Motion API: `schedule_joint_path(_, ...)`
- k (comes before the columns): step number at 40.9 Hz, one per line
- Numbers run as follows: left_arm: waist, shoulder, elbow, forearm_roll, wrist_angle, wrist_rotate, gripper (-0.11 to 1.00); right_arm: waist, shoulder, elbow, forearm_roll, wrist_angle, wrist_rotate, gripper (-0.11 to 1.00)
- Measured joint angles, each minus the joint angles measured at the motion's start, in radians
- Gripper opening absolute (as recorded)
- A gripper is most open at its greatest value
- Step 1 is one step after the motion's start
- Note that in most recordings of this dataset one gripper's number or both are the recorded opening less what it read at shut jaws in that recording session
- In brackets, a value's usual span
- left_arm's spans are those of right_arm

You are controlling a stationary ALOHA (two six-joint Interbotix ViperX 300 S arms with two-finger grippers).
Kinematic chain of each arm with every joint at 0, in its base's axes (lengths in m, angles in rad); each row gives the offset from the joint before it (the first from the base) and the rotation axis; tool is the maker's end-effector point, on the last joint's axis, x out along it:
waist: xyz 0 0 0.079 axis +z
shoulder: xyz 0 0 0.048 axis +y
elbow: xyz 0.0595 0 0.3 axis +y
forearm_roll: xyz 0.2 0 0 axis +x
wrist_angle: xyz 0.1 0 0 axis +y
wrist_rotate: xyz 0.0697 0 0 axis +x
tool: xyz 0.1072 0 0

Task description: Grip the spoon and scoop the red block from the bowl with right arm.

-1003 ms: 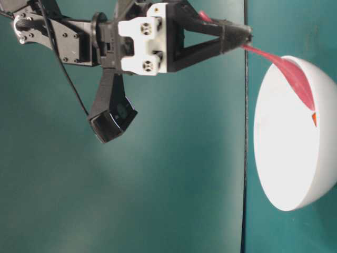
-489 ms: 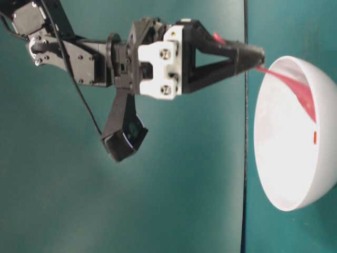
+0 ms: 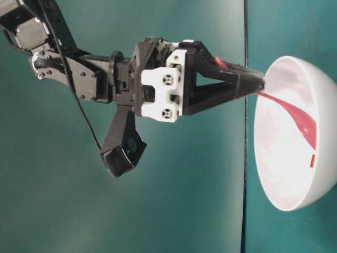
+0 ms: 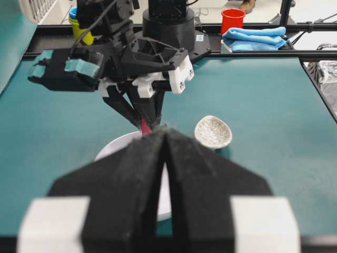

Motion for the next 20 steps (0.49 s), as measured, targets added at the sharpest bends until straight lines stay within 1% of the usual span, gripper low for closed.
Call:
schedule_joint_path(9, 0.000, 0.000, 0.000, 0.000, 0.000, 0.000, 0.00, 0.025, 0.008, 0.000, 0.000, -0.032, 0.000, 0.21)
schedule_joint_path(20, 0.000, 0.000, 0.000, 0.000, -0.002, 0.000, 0.00, 0.023, 0.008, 0.000, 0.000, -0.107, -0.003, 0.21)
